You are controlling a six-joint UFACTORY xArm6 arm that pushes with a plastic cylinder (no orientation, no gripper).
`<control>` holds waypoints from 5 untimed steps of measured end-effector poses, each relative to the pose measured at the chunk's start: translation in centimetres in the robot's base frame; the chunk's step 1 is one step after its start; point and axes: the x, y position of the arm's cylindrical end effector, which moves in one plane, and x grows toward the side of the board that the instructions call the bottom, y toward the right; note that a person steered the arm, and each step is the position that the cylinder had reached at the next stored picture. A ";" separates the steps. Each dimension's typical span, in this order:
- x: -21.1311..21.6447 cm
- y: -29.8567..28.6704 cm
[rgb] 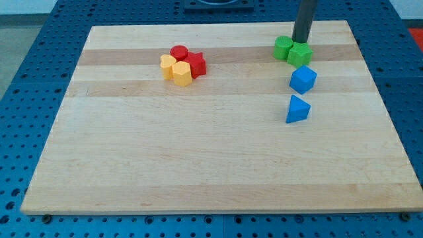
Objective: Push blue cube to the green star
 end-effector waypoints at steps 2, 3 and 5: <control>-0.1 1.6; 1.0 7.7; 11.8 15.3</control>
